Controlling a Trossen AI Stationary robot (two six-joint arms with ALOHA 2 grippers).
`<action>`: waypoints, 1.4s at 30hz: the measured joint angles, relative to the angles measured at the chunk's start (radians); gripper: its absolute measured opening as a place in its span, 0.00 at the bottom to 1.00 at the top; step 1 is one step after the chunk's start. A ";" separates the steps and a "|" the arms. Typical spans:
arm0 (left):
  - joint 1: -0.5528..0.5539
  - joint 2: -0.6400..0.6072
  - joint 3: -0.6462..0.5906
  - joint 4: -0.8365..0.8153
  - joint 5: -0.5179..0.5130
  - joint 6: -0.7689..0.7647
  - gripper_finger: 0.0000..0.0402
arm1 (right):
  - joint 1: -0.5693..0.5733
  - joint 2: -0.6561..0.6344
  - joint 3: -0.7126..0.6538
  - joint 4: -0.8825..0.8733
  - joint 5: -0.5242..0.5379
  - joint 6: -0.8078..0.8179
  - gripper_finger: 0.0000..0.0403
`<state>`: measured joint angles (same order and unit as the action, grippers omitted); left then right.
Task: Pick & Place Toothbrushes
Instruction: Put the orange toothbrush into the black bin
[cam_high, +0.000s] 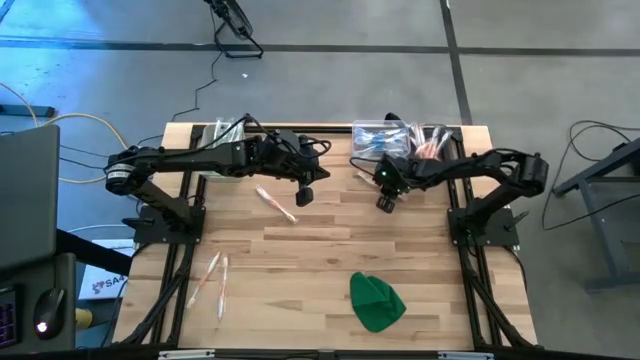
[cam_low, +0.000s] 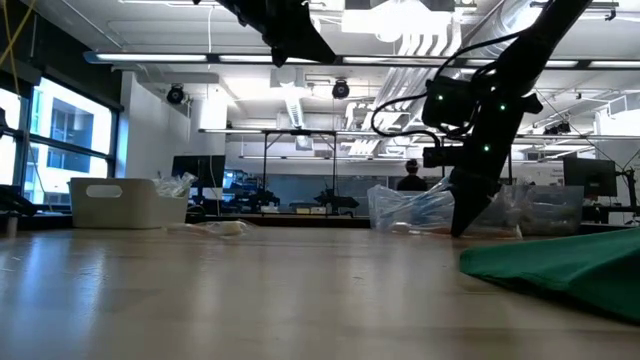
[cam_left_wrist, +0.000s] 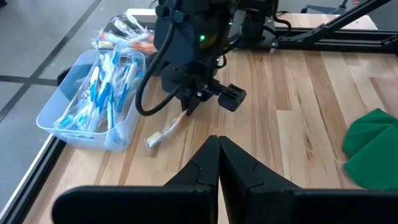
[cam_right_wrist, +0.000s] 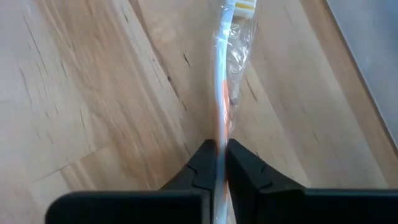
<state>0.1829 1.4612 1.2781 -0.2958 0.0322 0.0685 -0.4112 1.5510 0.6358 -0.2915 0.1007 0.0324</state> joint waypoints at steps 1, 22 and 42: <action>0.000 0.000 0.000 0.000 0.000 0.000 0.00 | 0.008 -0.010 -0.001 0.000 0.009 0.006 0.04; 0.000 0.000 0.000 0.001 0.000 0.006 0.00 | 0.022 -0.458 0.000 -0.227 0.416 0.318 0.03; 0.000 0.000 0.000 0.000 0.000 0.063 0.00 | -0.226 -0.471 0.003 -0.231 0.706 0.361 0.03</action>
<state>0.1833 1.4612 1.2781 -0.2958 0.0322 0.1318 -0.6369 1.0803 0.6384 -0.5225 0.8067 0.3931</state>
